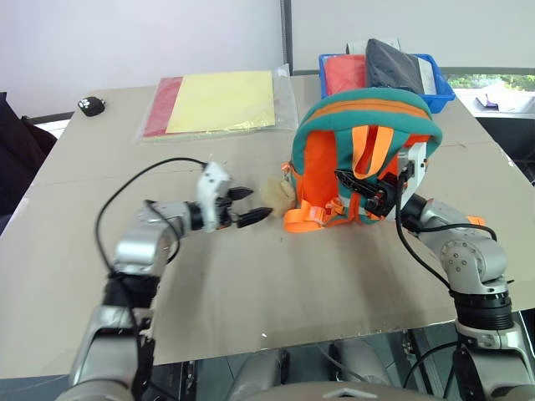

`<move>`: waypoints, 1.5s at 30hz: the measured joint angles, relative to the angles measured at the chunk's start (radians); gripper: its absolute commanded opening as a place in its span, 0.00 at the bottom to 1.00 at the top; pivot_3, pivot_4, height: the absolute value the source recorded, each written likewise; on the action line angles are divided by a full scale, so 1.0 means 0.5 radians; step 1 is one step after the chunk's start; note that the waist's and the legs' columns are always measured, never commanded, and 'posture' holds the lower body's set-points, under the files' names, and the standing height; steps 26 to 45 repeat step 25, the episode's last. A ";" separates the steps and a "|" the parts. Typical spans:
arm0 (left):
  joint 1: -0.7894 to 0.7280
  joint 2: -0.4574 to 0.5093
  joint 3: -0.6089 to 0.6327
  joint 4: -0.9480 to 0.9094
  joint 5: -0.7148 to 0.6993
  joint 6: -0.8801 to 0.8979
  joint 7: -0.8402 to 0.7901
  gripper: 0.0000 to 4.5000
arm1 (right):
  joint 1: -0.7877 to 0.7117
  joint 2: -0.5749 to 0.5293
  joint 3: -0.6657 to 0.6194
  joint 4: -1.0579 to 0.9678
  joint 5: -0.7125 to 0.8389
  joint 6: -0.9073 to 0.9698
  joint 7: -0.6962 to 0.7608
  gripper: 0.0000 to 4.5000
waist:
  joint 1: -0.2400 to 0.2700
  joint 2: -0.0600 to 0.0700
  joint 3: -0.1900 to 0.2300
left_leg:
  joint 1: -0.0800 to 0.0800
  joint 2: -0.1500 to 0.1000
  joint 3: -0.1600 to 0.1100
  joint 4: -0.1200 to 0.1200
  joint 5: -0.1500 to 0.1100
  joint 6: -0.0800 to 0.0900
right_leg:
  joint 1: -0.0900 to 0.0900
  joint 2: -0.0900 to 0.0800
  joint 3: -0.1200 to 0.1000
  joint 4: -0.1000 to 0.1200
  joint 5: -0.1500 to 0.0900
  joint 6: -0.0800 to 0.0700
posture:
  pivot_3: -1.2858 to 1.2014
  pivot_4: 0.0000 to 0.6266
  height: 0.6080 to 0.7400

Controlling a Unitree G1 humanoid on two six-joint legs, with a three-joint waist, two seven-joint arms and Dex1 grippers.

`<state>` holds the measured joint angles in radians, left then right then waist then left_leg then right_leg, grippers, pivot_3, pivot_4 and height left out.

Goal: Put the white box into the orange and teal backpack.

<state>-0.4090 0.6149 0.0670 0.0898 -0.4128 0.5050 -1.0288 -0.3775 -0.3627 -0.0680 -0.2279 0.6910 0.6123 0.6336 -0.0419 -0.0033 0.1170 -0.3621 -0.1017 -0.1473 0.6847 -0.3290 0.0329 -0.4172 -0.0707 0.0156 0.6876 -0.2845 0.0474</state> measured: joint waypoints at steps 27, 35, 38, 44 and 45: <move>1.507 -0.318 -0.051 -0.984 0.217 -0.585 0.517 1.00 | 1.431 -0.396 -0.443 0.229 -0.480 -1.155 0.720 0.99 | 0.079 0.004 0.012 | 0.029 0.003 0.009 -0.017 -0.005 0.007 | 0.034 0.002 0.008 -0.026 0.007 0.005 | 0.52 0.24 1.00; 1.507 -0.318 -0.051 -0.984 0.217 -0.585 0.517 1.00 | 1.431 -0.396 -0.443 0.229 -0.480 -1.155 0.720 0.99 | 0.079 0.004 0.012 | 0.029 0.003 0.009 -0.017 -0.005 0.007 | 0.034 0.002 0.008 -0.026 0.007 0.005 | 0.52 0.24 1.00; 1.507 -0.318 -0.051 -0.984 0.217 -0.585 0.517 1.00 | 1.431 -0.396 -0.443 0.229 -0.480 -1.155 0.720 0.99 | 0.079 0.004 0.012 | 0.029 0.003 0.009 -0.017 -0.005 0.007 | 0.034 0.002 0.008 -0.026 0.007 0.005 | 0.52 0.24 1.00; 1.507 -0.318 -0.051 -0.984 0.217 -0.585 0.517 1.00 | 1.431 -0.396 -0.443 0.229 -0.480 -1.155 0.720 0.99 | 0.079 0.004 0.012 | 0.029 0.003 0.009 -0.017 -0.005 0.007 | 0.034 0.002 0.008 -0.026 0.007 0.005 | 0.52 0.24 1.00; 1.507 -0.318 -0.051 -0.984 0.217 -0.585 0.517 1.00 | 1.431 -0.396 -0.443 0.229 -0.480 -1.155 0.720 0.99 | 0.079 0.004 0.012 | 0.029 0.003 0.009 -0.017 -0.005 0.007 | 0.034 0.002 0.008 -0.026 0.007 0.005 | 0.52 0.24 1.00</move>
